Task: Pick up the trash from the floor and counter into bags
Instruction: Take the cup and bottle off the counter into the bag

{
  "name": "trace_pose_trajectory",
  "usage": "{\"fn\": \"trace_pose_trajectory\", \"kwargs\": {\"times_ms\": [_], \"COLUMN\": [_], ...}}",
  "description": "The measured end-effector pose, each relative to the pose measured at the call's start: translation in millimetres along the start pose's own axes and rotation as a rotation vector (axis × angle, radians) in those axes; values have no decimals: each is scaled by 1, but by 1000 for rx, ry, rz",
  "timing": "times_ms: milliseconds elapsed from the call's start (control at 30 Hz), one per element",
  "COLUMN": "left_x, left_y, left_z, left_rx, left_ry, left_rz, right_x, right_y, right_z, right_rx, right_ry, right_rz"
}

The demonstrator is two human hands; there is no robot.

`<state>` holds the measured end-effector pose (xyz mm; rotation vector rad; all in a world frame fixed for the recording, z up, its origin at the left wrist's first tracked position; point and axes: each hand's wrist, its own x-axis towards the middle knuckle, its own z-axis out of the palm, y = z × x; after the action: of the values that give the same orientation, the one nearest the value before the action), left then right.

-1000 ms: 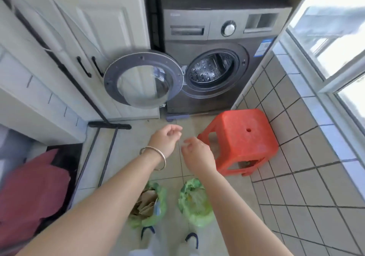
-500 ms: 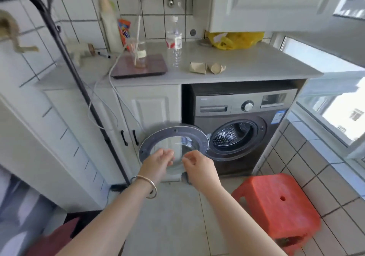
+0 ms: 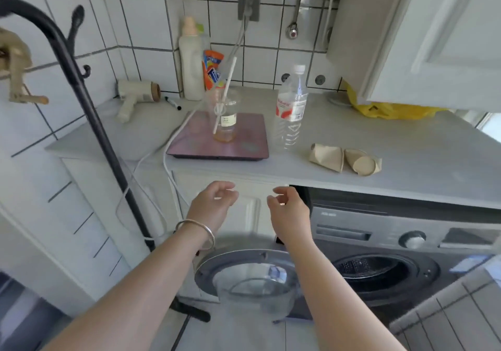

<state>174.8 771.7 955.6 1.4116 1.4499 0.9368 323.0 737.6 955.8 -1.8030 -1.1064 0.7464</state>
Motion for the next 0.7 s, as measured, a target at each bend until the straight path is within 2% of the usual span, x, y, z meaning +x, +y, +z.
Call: {"fn": "trace_pose_trajectory", "kwargs": {"times_ms": [133, 333, 567, 700], "left_x": [79, 158, 210, 225], "left_y": [26, 45, 55, 56], "left_z": [3, 8, 15, 18], "left_rx": [-17, -26, -107, -172], "left_ry": [218, 430, 444, 387], "left_rz": [5, 7, 52, -33], "right_x": [84, 158, 200, 207], "right_y": [-18, -35, -43, -48], "right_z": [-1, 9, 10, 10], "right_rx": [41, -14, -24, 23], "right_ry": [74, 390, 385, 359], "right_rz": [-17, -130, -164, -144]}}
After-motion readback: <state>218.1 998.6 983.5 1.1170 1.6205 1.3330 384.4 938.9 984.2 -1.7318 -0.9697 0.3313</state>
